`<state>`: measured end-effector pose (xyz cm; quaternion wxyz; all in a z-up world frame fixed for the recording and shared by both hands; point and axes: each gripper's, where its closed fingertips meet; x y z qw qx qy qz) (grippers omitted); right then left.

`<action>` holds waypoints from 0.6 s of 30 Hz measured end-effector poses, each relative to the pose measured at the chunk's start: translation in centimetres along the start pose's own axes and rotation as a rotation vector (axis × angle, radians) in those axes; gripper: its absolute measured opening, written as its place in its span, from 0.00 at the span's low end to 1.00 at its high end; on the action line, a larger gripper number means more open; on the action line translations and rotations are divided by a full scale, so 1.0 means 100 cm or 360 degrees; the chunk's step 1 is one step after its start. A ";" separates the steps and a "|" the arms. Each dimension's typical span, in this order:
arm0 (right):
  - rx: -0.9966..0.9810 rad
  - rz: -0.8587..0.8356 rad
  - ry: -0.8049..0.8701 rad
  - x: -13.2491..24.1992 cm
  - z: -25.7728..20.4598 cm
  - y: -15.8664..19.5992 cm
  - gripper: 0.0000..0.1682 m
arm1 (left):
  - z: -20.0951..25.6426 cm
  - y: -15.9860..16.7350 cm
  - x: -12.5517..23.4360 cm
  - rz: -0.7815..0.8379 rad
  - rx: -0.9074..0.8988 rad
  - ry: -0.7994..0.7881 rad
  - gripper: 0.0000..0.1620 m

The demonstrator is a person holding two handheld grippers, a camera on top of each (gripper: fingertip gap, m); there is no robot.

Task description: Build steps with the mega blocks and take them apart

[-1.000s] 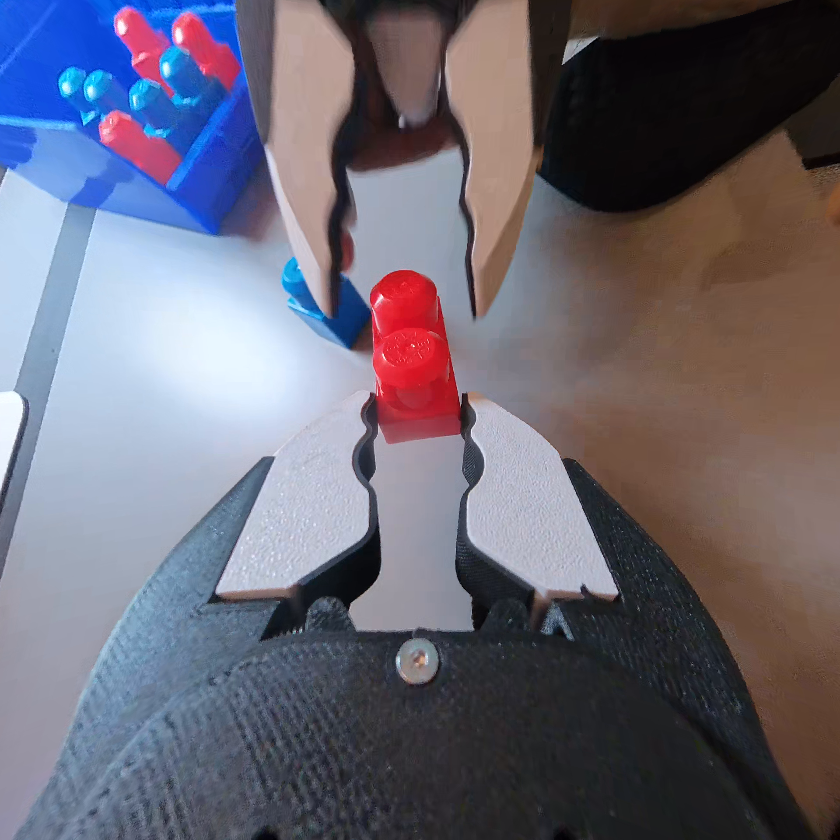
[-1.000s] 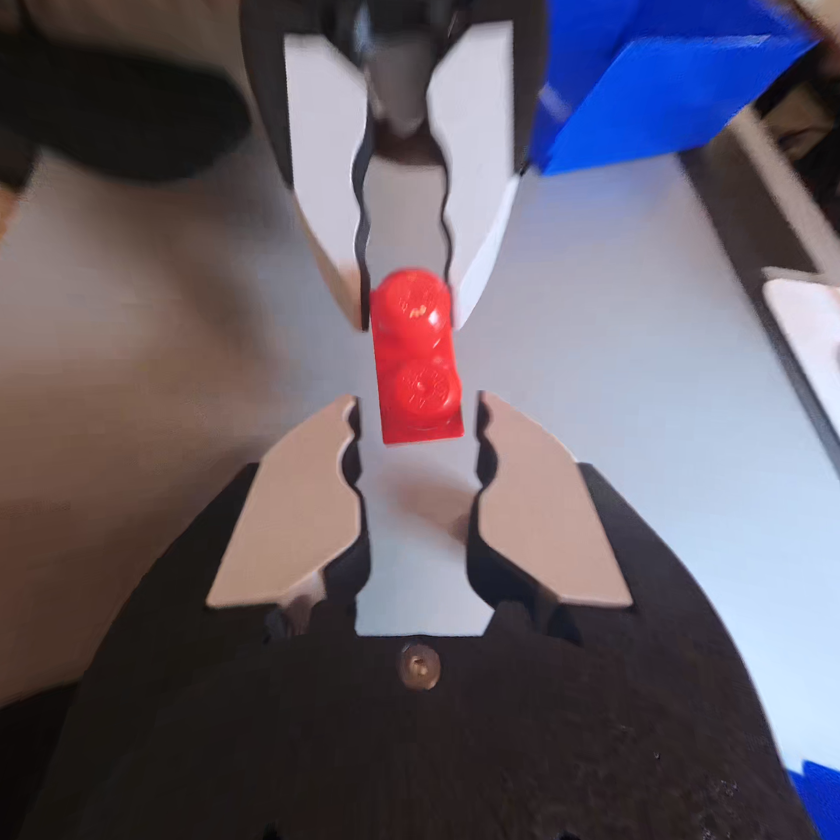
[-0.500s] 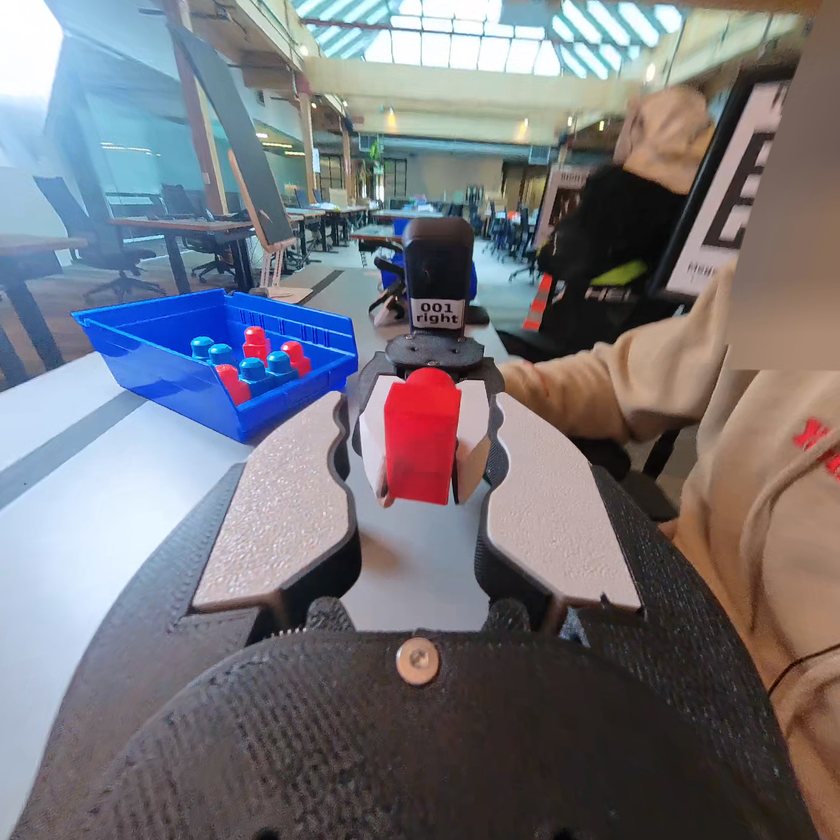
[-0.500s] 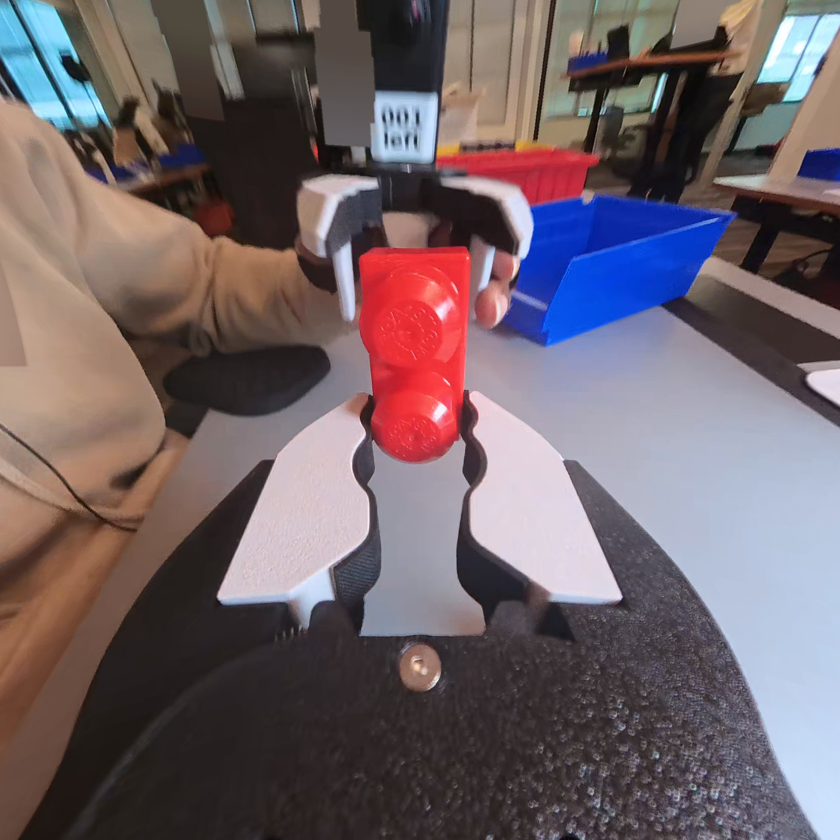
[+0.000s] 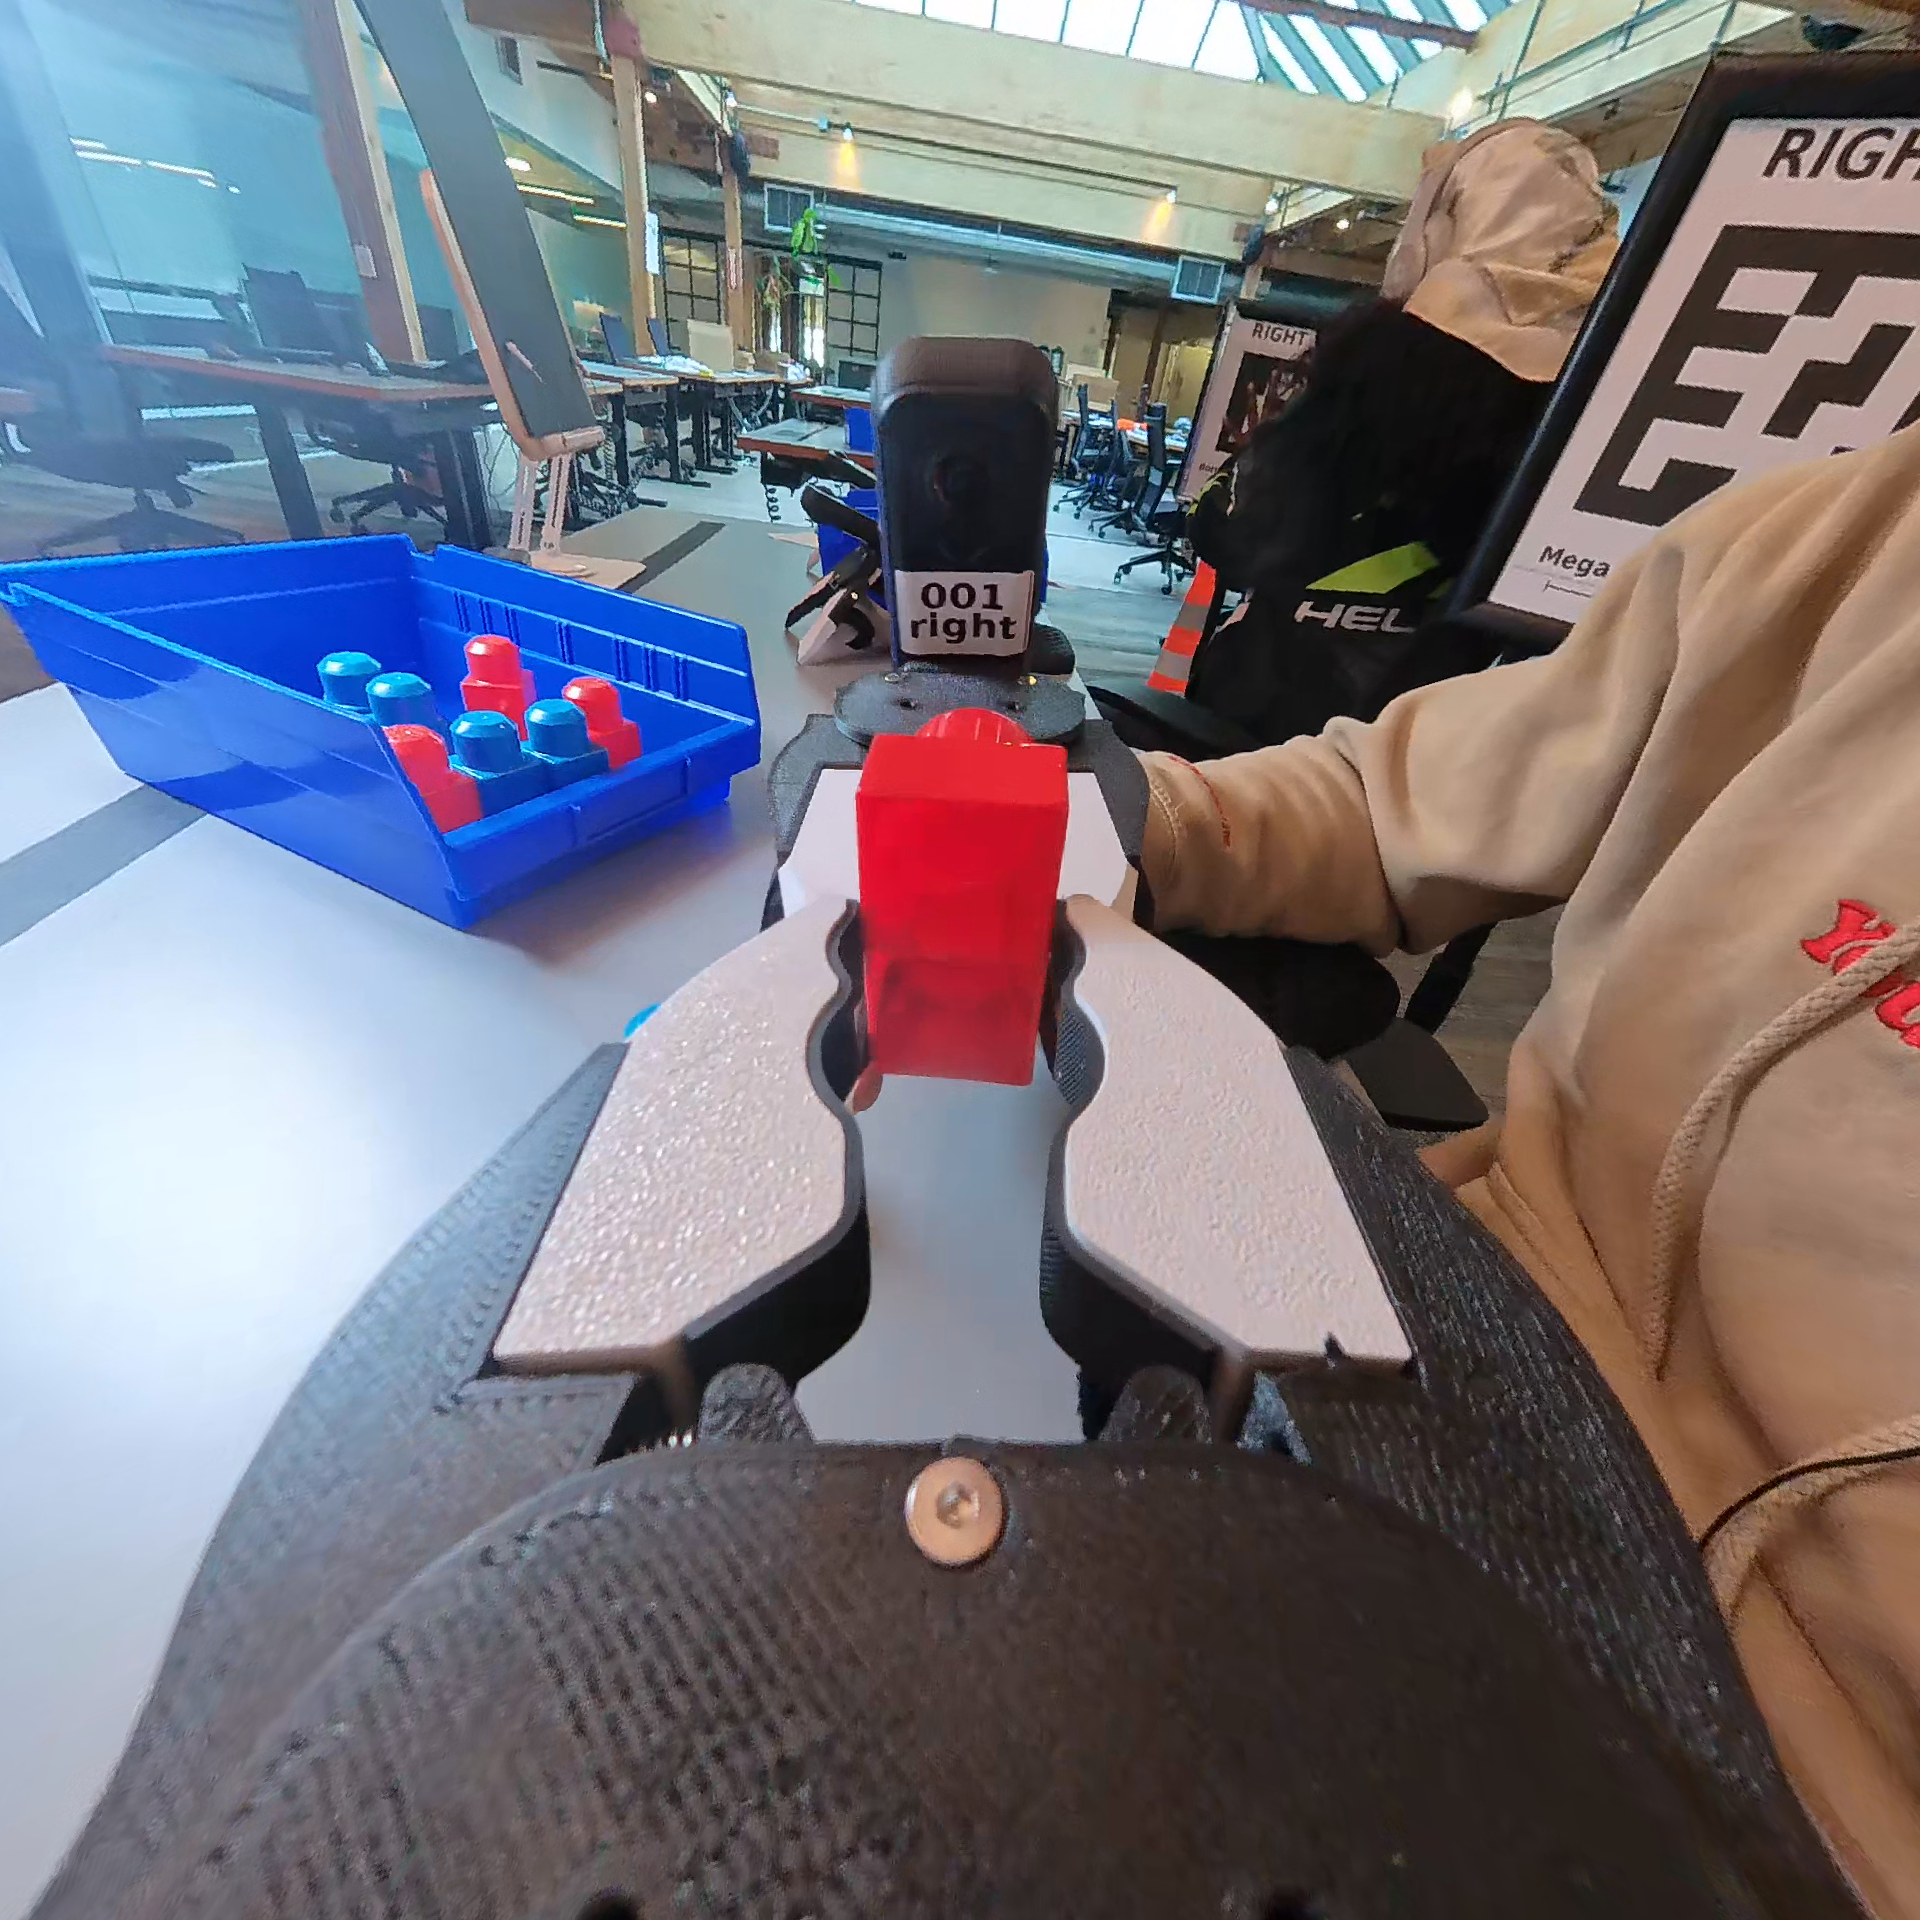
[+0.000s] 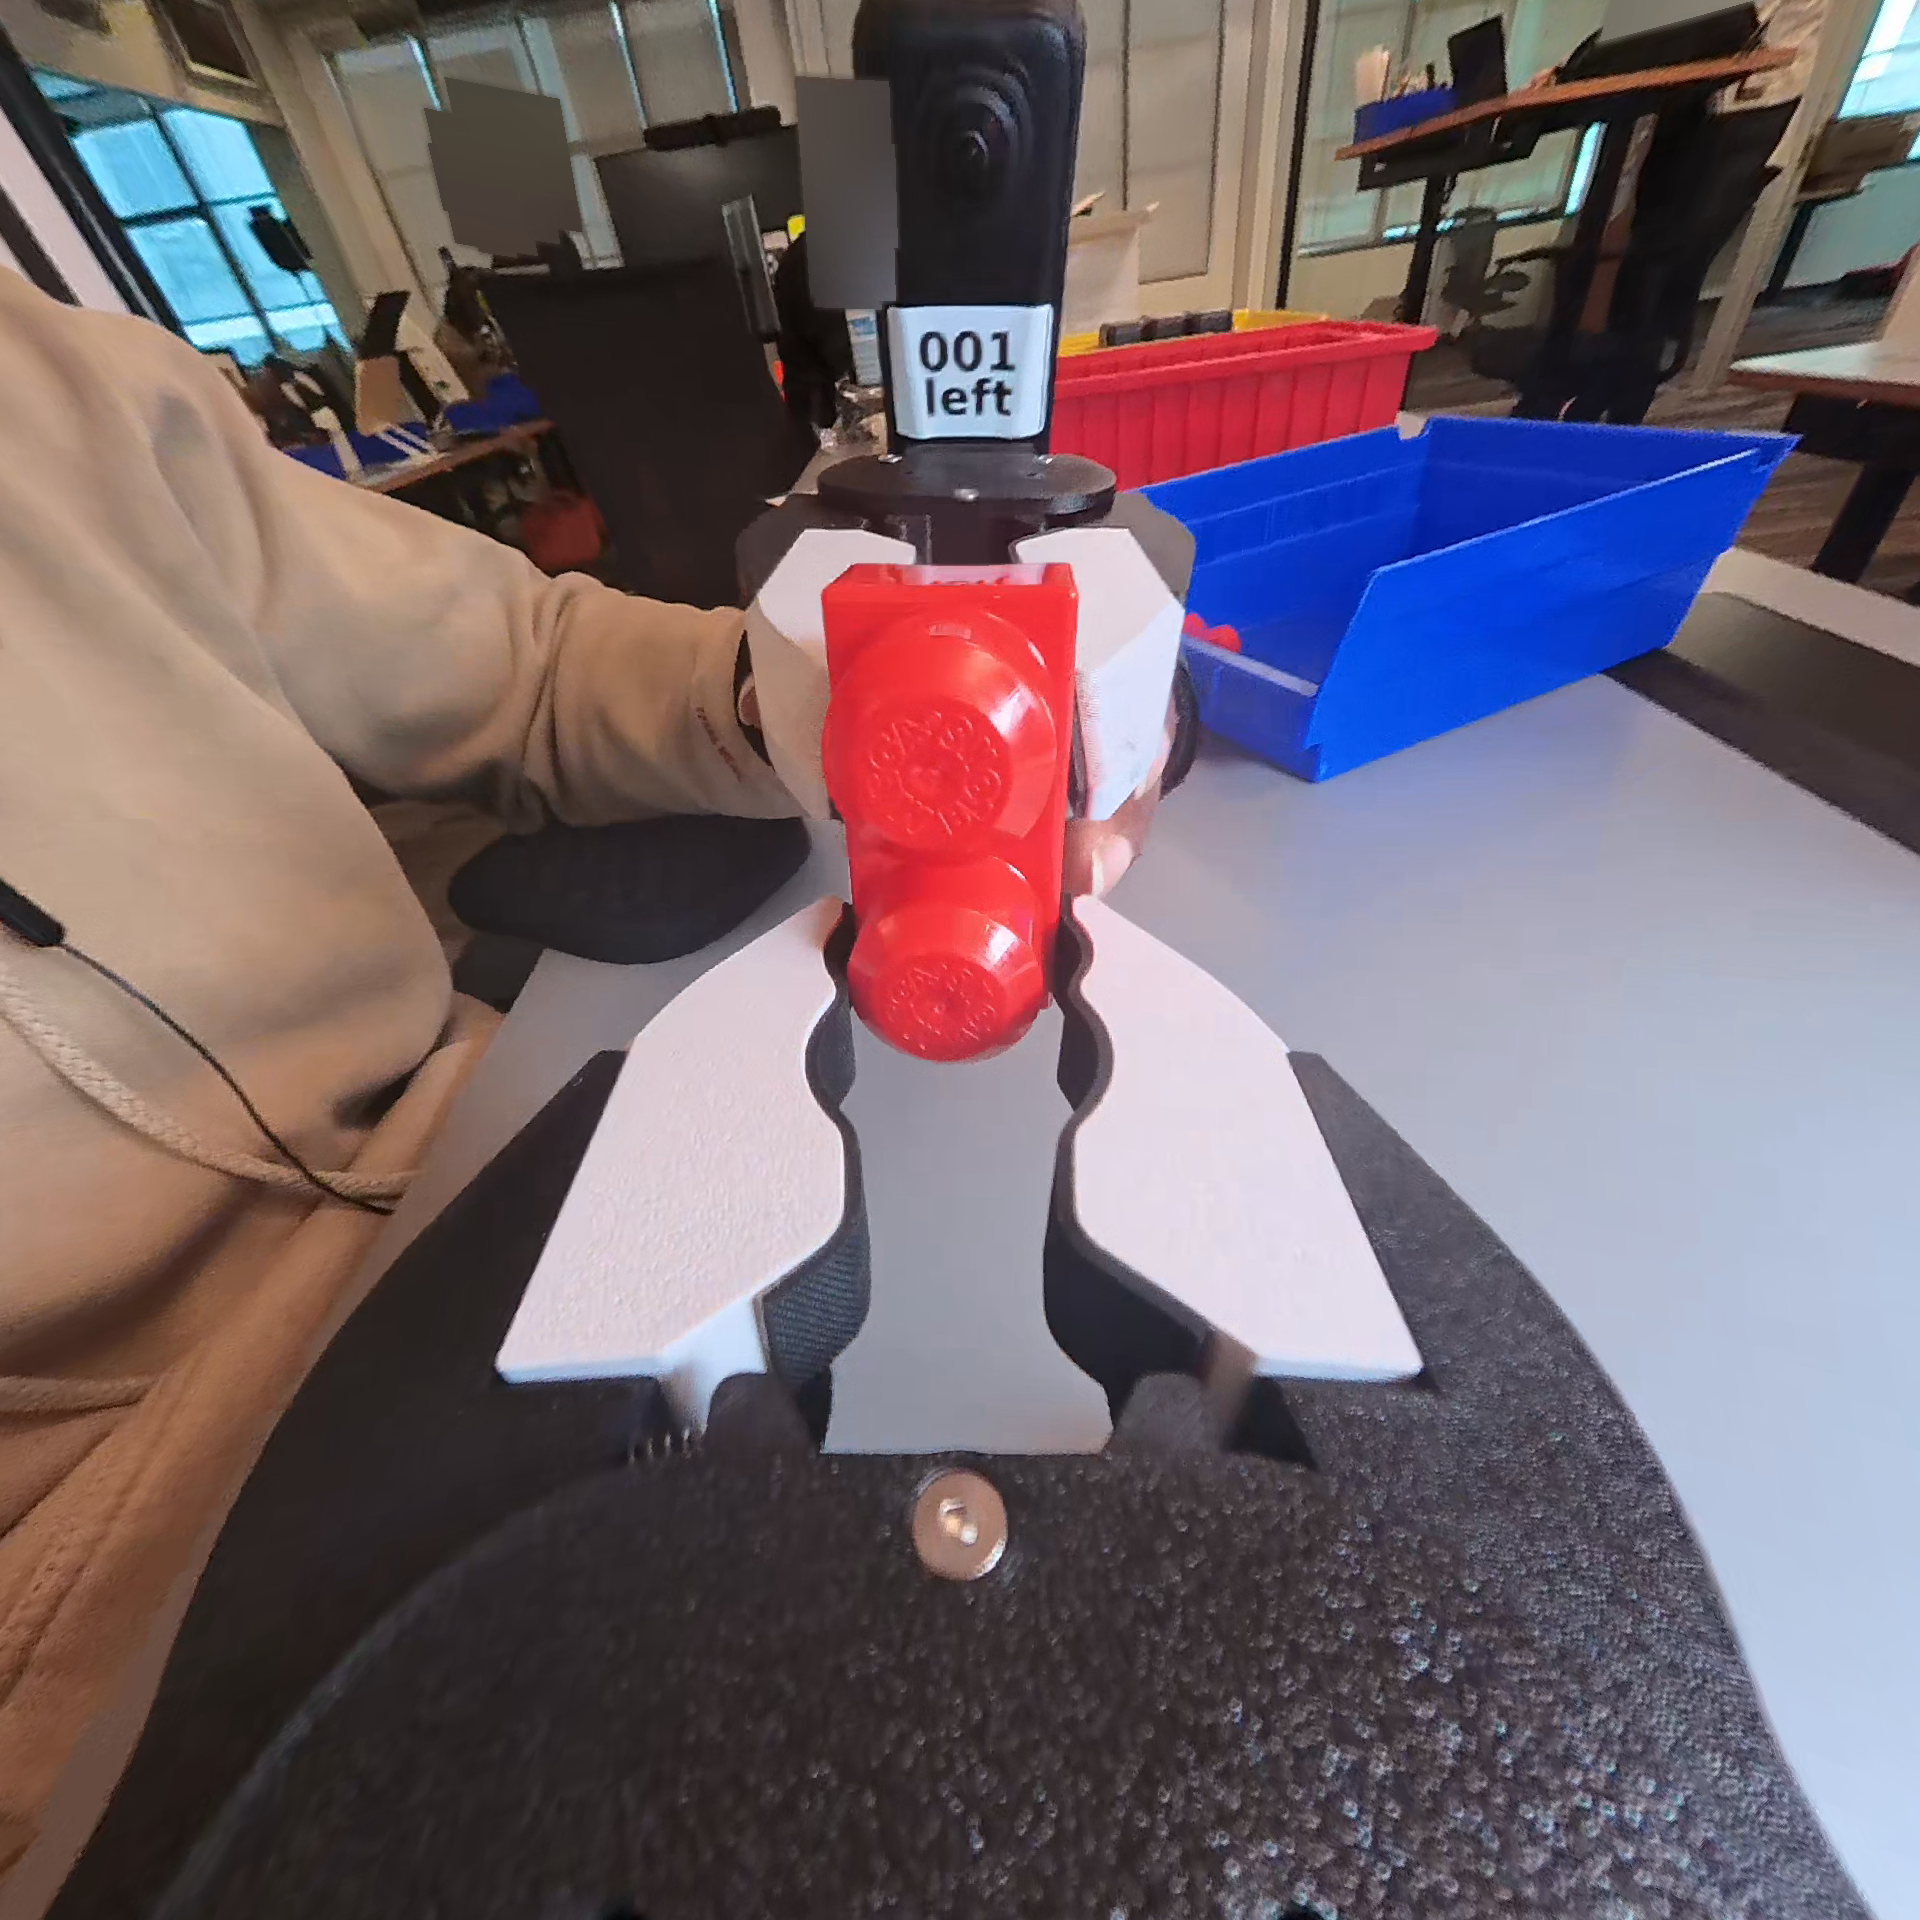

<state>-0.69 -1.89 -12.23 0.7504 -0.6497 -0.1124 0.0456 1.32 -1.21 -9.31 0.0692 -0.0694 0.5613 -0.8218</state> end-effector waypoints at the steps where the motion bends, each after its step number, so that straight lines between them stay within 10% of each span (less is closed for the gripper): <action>1: -0.0019 -0.0010 -0.0028 0.000 -0.002 0.001 0.22 | 0.001 0.002 0.000 -0.0013 0.0001 0.0009 0.21; 6: -0.0002 -0.0069 -0.0044 0.001 -0.004 0.002 0.21 | 0.002 0.006 0.000 -0.0081 -0.0022 0.0008 0.21; 11: 0.0205 -0.0126 0.0482 0.048 0.051 -0.015 0.29 | -0.023 -0.017 0.023 0.0117 0.0096 -0.0081 0.21; 18: 0.0208 -0.0993 0.0521 0.083 0.076 0.086 0.38 | -0.061 0.011 0.027 0.0000 0.0192 -0.0166 0.21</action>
Point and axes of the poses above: each gripper's, where its closed fingertips meet, x back along the fingers, y out of its underside, z = x × y across the jaws, and after that the axes turned 14 degrees about x, right-handed
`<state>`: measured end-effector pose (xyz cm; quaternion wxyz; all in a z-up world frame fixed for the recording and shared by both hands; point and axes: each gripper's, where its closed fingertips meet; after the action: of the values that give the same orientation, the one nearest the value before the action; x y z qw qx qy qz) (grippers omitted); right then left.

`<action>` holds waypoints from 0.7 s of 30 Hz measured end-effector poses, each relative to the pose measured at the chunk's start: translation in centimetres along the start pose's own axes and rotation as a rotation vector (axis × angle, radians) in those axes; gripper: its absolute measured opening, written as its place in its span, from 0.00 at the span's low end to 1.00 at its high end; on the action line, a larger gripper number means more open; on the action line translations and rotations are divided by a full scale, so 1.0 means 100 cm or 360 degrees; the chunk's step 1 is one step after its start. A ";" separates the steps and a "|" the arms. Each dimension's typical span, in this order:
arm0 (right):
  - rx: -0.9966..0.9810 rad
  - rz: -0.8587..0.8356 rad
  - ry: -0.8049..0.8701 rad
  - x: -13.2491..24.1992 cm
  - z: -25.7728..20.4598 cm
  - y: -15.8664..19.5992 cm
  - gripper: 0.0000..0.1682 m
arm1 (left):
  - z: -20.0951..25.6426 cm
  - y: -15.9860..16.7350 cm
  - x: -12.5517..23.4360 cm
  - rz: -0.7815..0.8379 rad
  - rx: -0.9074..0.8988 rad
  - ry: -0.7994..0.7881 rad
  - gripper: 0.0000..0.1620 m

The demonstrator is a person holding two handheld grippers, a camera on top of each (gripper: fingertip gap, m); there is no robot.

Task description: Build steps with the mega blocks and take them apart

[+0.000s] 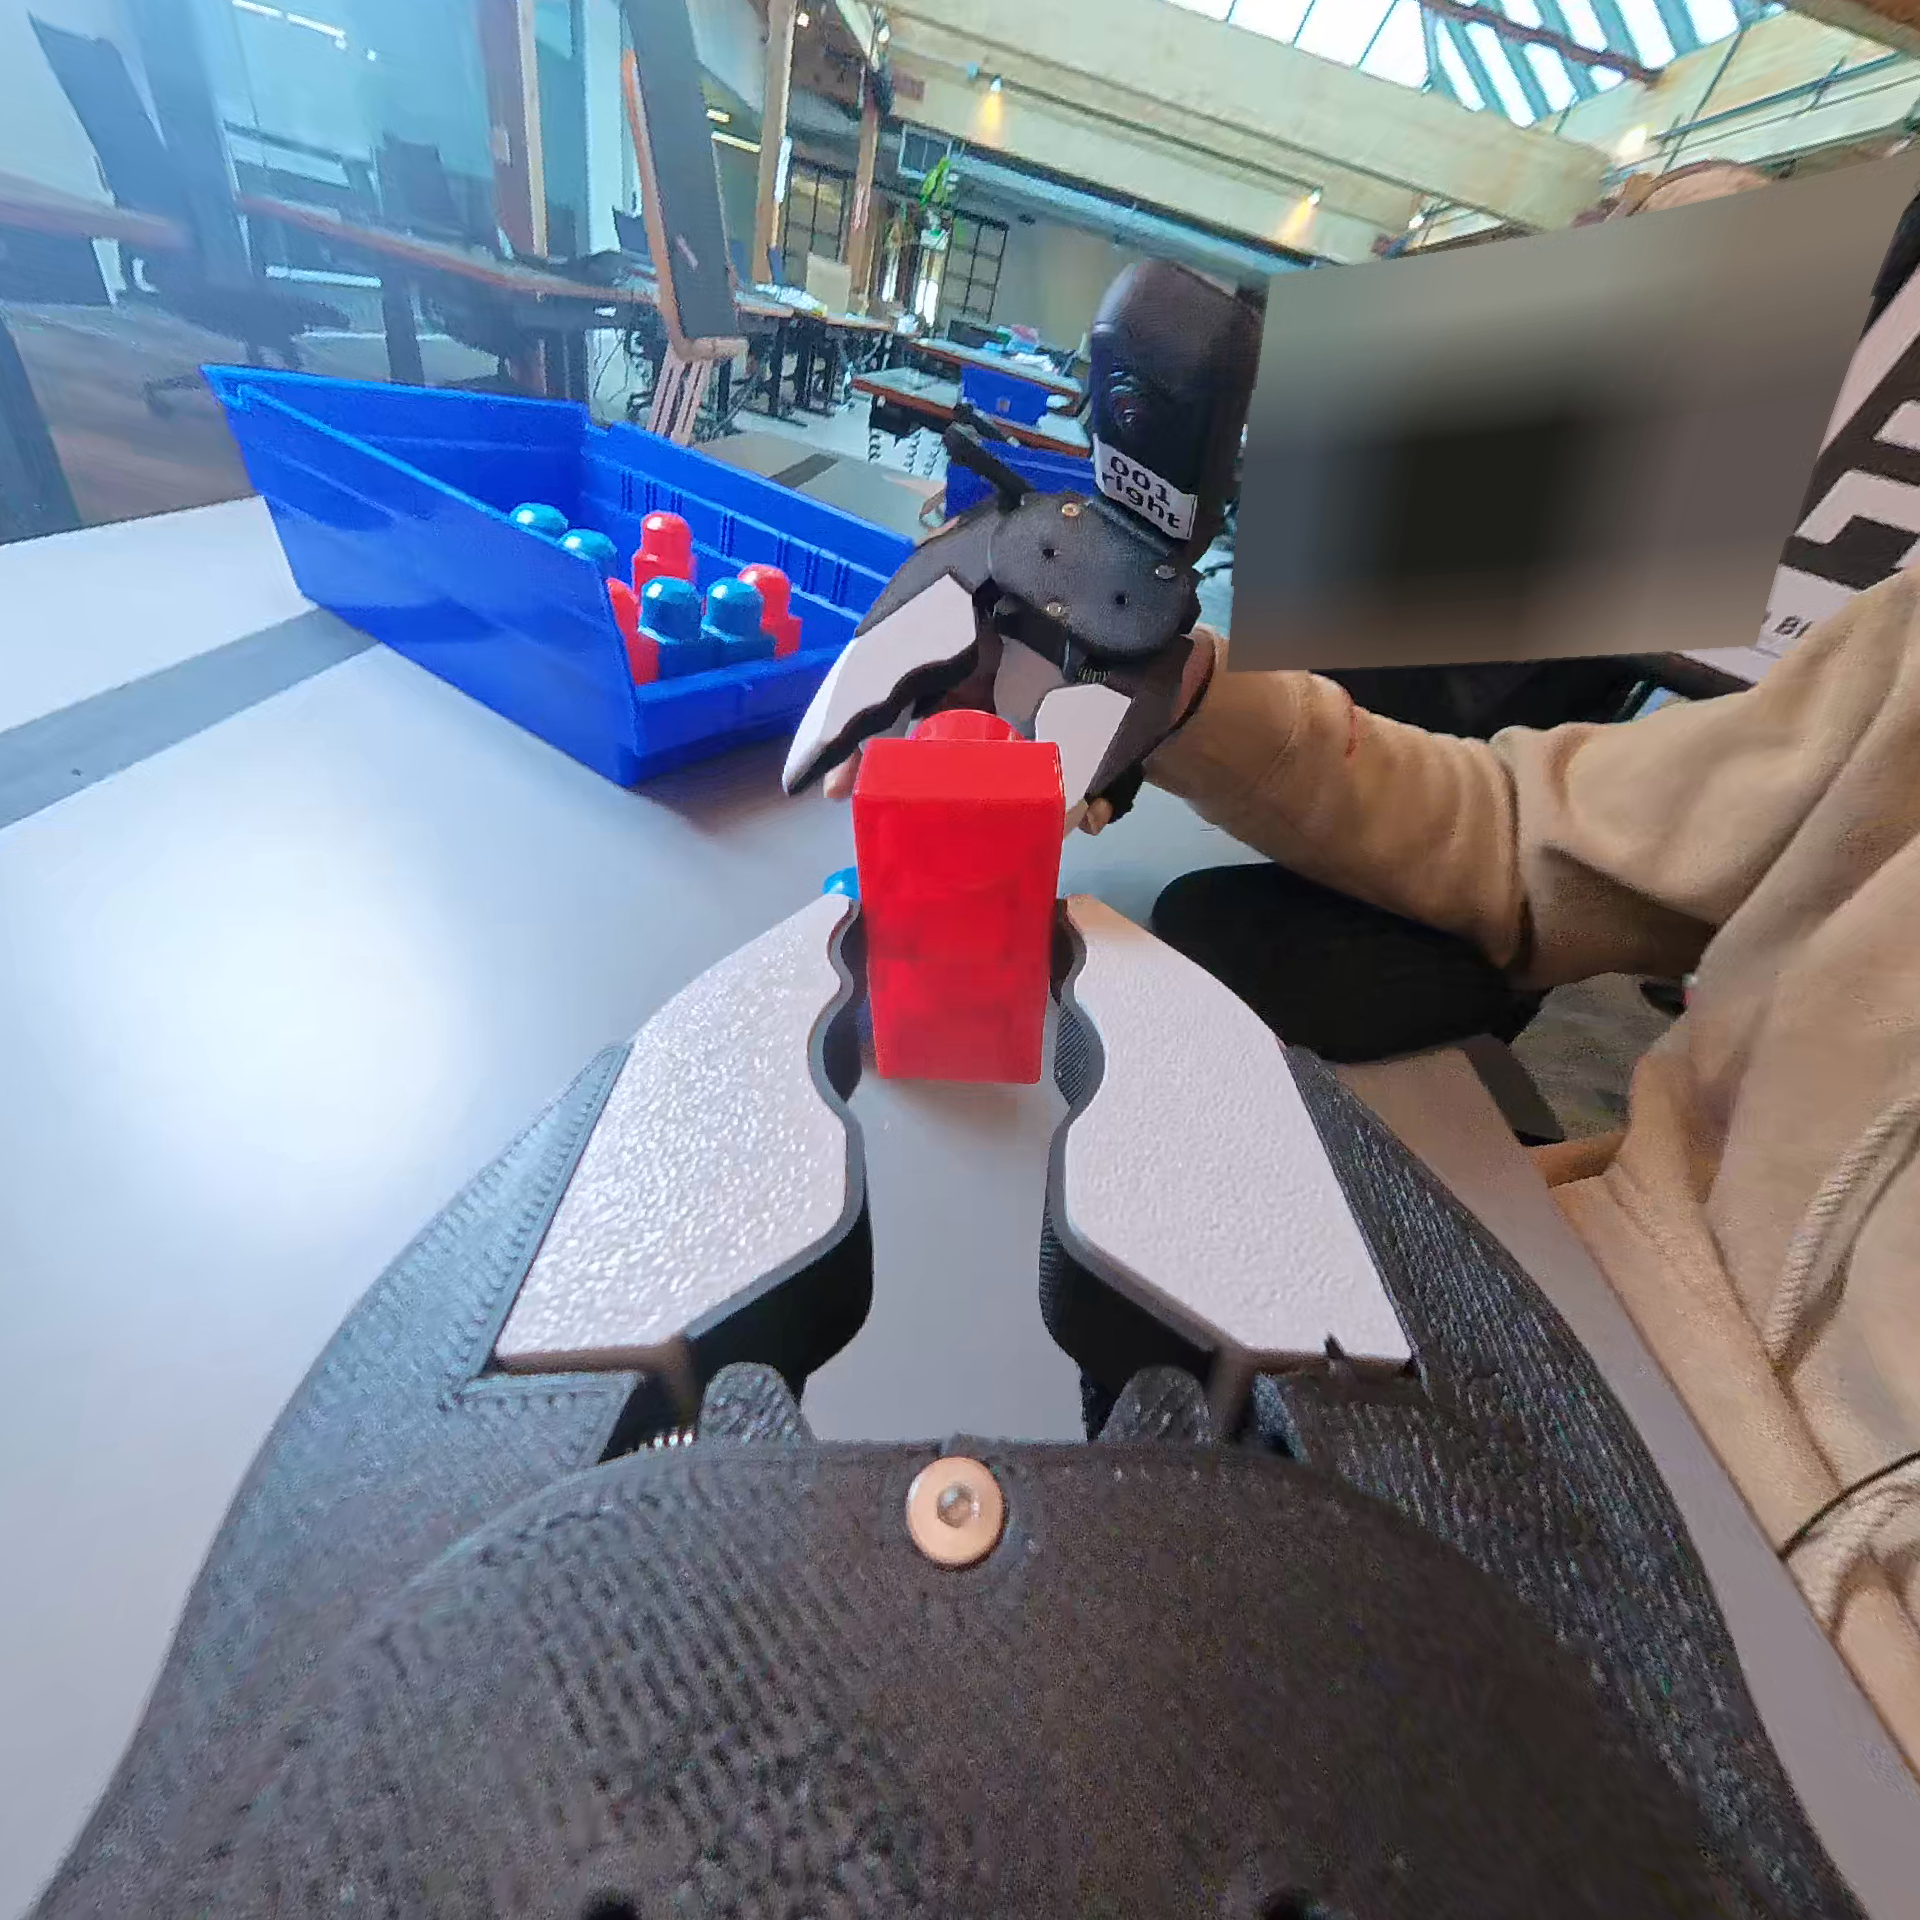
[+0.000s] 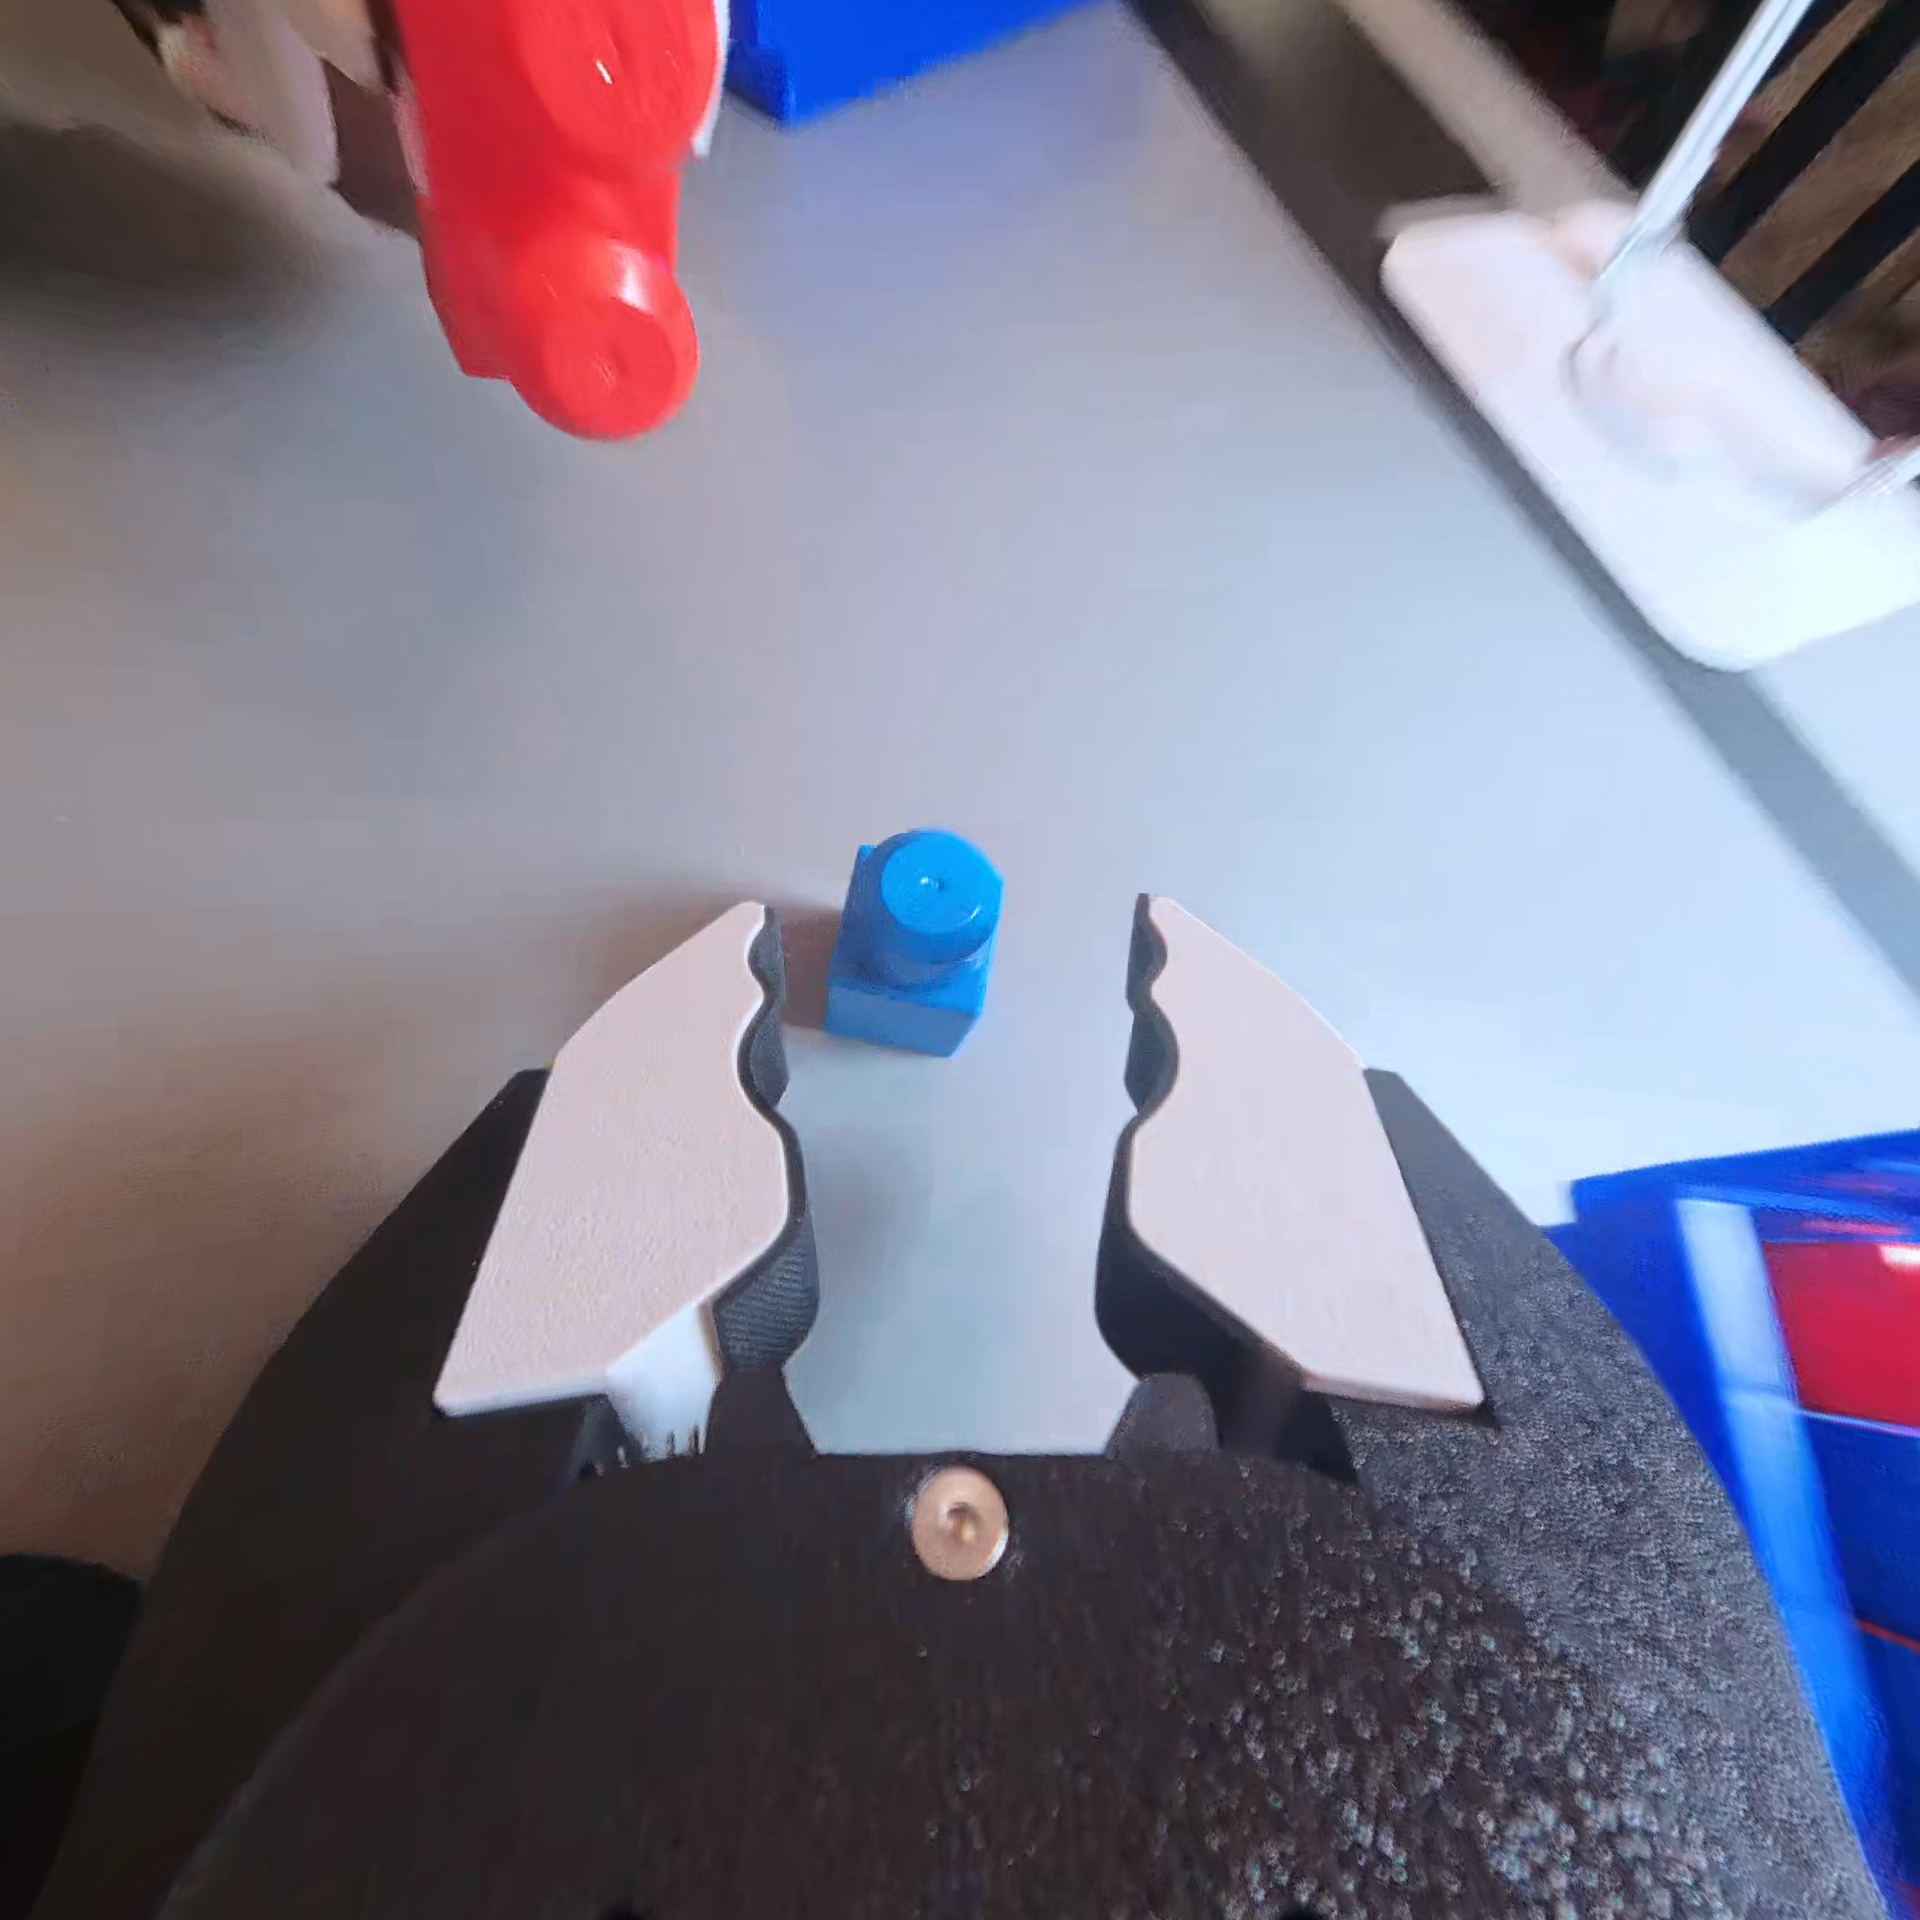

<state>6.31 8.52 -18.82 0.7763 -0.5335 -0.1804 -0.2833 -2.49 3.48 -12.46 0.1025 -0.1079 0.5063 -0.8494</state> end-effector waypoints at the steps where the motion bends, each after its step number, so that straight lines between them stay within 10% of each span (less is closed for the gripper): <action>1: -0.0059 -0.0052 -0.0057 -0.009 -0.005 0.006 0.38 | -0.003 0.002 -0.001 -0.0013 -0.0009 -0.0021 0.21; 18: -0.0338 -0.0502 -0.0061 -0.033 -0.017 0.027 0.22 | -0.019 0.031 -0.011 -0.0244 -0.0114 -0.0204 0.21; 21: -0.0312 0.0084 -0.0014 -0.014 -0.003 -0.028 0.22 | -0.011 0.024 -0.010 -0.0169 -0.0066 -0.0127 0.21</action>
<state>3.43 7.82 -17.73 0.7267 -0.6128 -0.1411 -0.2766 -1.74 3.60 -15.15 0.0750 -0.1706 0.5129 -0.8379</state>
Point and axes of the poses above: each gripper's, where its closed fingertips meet, x back along the fingers, y out of its underside, z = x × y across the jaws, and after that the axes turned 14 degrees about x, right-handed
